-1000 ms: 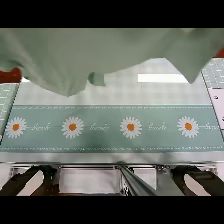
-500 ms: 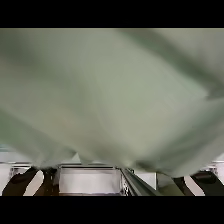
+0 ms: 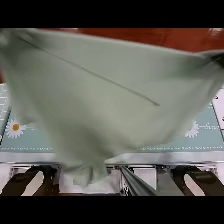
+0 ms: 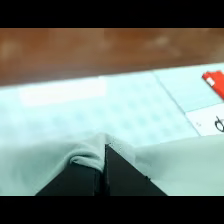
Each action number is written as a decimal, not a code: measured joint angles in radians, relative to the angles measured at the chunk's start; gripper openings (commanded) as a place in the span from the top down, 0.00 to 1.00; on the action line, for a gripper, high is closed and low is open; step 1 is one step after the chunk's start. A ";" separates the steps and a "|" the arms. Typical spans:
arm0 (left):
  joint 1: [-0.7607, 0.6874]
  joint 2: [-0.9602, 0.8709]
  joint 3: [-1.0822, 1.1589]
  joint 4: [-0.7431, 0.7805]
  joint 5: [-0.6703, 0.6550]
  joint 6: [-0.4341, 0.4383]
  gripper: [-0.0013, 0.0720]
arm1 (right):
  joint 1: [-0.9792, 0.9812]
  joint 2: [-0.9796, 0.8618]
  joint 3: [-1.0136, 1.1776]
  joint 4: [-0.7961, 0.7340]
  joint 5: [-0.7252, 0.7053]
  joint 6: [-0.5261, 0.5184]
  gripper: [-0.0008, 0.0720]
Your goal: Fold the shirts.
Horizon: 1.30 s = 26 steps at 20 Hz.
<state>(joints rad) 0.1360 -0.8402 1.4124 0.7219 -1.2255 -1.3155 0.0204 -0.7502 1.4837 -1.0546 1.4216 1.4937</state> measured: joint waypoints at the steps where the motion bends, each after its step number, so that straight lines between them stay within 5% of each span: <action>1: -0.026 -0.025 -0.060 -0.004 0.048 0.010 0.96 | 0.000 -0.010 -0.062 -0.031 -0.032 0.005 0.96; 9: -0.229 -0.396 -0.153 -0.008 0.512 0.045 0.95 | 0.000 -0.364 -0.209 -0.151 -0.358 0.045 0.96; 15: -0.256 -0.594 -0.089 -0.054 0.599 0.047 0.95 | 0.000 -0.750 -0.042 0.010 -0.547 0.049 0.96; 16: -0.257 -0.610 -0.085 -0.067 0.597 0.047 0.88 | 0.000 -0.803 -0.011 0.043 -0.560 0.050 0.96; 17: -0.259 -0.622 -0.083 -0.073 0.587 0.047 0.52 | 0.000 -0.853 0.019 0.082 -0.568 0.051 0.63; 18: -0.258 -0.629 -0.081 -0.080 0.572 0.047 0.07 | -0.002 -0.896 0.044 0.121 -0.578 0.051 0.13; 22: -0.216 -0.644 -0.077 -0.083 0.451 0.044 0.02 | -0.033 -0.970 0.089 0.206 -0.535 0.048 0.13; 26: -0.078 -0.645 -0.089 -0.010 0.136 0.019 0.02 | -0.146 -0.939 0.098 0.114 -0.314 0.043 0.13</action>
<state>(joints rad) 0.0578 -1.4849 1.3231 0.7116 -1.0893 -1.2961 -0.1257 -1.6890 1.5814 -0.9405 1.1076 1.5372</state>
